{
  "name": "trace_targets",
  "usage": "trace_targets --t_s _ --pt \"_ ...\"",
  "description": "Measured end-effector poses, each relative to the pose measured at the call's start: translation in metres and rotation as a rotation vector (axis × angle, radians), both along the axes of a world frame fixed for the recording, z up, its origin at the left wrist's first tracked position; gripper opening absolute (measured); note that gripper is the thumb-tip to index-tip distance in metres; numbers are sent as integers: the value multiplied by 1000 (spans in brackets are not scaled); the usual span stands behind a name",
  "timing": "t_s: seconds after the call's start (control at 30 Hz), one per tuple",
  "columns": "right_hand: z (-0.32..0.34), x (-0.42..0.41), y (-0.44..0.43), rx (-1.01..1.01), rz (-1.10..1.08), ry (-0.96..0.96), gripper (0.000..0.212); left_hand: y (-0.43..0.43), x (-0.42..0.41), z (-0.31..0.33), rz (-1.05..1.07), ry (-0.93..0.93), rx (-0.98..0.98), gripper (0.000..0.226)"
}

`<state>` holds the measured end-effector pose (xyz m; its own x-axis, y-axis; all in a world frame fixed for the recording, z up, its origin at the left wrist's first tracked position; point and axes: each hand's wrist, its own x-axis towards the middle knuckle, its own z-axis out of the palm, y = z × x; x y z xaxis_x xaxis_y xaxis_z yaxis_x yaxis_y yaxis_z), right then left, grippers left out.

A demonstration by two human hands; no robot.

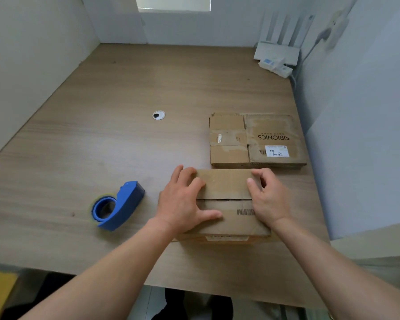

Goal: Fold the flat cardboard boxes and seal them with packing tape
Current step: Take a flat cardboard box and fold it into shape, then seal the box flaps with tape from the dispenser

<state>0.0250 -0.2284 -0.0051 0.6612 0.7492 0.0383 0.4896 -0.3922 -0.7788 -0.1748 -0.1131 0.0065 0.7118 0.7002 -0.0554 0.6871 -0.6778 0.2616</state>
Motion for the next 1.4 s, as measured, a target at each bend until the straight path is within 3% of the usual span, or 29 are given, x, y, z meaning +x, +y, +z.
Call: trace_targets --t_s 0.2,0.3,0.47,0.67,0.83,0.97,1.07,1.2,1.33,1.4 --pt "3 -4 29 -49 -7 -28 17 32 1 4 -25 -65 -14 85" --pt "9 -15 37 -185 162 -395 16 40 0 0 -47 -70 35 81" --pt "9 -49 31 -535 480 -531 75 44 -2 -11 -79 -166 74 75" --pt "5 -47 31 -546 438 -535 73 46 -34 -20 -198 -243 -26 48" --pt "4 -53 30 -438 361 -558 62 44 -80 -31 -290 -438 52 39" --pt "4 -53 27 -431 357 -617 58 52 -114 -44 8 -558 72 40" --pt "5 -55 26 -429 360 -658 60 63 -147 -63 310 -293 78 46" --pt "6 -53 26 -440 374 -642 57 59 -162 -76 555 151 -166 71" --pt "4 -51 27 -406 360 -636 53 61 -160 -83 710 57 -210 54" --pt "4 -50 28 -389 355 -612 52 63 -163 -88 764 123 -201 51"
